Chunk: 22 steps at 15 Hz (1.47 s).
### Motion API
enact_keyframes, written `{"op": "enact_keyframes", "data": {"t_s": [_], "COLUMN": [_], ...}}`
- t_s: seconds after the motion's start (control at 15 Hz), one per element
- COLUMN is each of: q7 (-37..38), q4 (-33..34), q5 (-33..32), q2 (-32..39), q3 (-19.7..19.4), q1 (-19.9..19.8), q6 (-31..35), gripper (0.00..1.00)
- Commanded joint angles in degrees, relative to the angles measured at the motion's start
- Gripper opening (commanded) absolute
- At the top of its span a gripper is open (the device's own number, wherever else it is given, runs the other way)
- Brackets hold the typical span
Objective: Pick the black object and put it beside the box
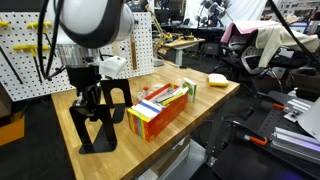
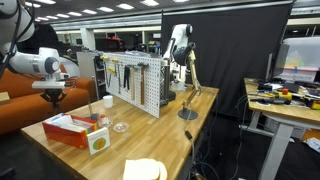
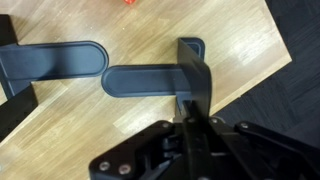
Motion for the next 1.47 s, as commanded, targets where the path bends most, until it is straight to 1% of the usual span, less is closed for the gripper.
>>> {"op": "enact_keyframes", "data": {"t_s": [0.0, 0.33, 0.47, 0.53, 0.73, 0.93, 1.4], "q7": [2.92, 1.8, 0.52, -1.07, -3.0, -4.02, -5.58], "q4": [-4.42, -6.42, -6.78, -6.91, -6.65, -6.7, -7.64], "q5": [-0.11, 0.11, 0.45, 0.9, -0.34, -1.21, -3.02], "q2": [-2.71, -3.93, -4.16, -4.1, -4.56, -5.23, -6.41], "q3": [-1.22, -0.2, 0.81, 1.97, 2.64, 2.17, 0.43], "q1": [0.32, -0.1, -0.33, -0.81, -0.03, 0.43, -0.38], "q6": [2.06, 3.32, 3.22, 3.5, 2.59, 1.94, 1.66], "gripper": [0.01, 0.01, 0.01, 0.01, 0.01, 0.01, 0.01]}}
